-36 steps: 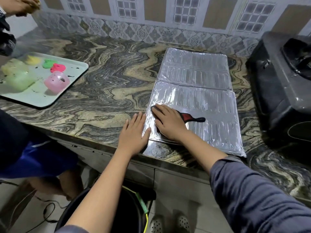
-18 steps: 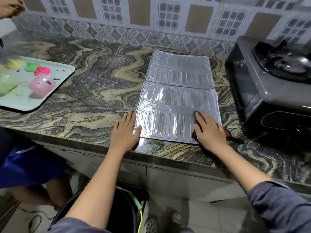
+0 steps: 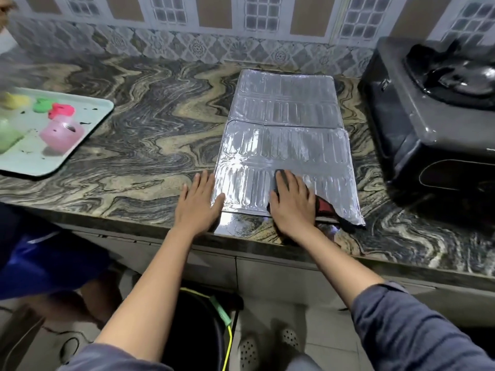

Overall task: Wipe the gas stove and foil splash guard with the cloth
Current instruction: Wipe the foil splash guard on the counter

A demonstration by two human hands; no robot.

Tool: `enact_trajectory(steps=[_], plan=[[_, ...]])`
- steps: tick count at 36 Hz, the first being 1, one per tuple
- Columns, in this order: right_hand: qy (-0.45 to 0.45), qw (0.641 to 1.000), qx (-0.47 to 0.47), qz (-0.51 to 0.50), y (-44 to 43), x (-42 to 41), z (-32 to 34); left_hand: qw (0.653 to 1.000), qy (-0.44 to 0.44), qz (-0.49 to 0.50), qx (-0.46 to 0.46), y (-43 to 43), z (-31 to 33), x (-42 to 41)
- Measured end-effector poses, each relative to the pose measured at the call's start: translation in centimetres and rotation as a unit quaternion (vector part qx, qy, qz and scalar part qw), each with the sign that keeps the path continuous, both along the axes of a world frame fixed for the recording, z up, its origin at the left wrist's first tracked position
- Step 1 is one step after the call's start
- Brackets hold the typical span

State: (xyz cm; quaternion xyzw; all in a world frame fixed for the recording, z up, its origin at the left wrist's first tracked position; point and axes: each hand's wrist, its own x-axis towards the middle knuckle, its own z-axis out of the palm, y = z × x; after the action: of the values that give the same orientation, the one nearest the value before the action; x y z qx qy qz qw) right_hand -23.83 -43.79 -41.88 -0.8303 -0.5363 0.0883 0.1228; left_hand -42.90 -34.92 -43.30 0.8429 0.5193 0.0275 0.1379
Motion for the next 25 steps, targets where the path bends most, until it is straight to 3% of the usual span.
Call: enact_trajectory(steps=[8,15,20,25], plan=[[0.006,1.000,0.002,0.012,0.4,-0.1,0.0,0.988,-0.078,-0.028,-0.127,1.1,2.1,-1.6],[0.021,0.999,0.015,-0.031,2.2,-2.7,0.0,0.997,-0.043,-0.020,-0.066,-1.0,0.9,-2.2],[0.030,0.997,0.015,0.069,4.1,-4.7,0.1,0.996,-0.067,-0.004,-0.059,-1.4,0.7,-2.1],[0.001,0.968,0.006,0.251,4.6,-4.7,0.3,0.995,-0.085,0.016,-0.041,-1.7,0.5,-1.9]])
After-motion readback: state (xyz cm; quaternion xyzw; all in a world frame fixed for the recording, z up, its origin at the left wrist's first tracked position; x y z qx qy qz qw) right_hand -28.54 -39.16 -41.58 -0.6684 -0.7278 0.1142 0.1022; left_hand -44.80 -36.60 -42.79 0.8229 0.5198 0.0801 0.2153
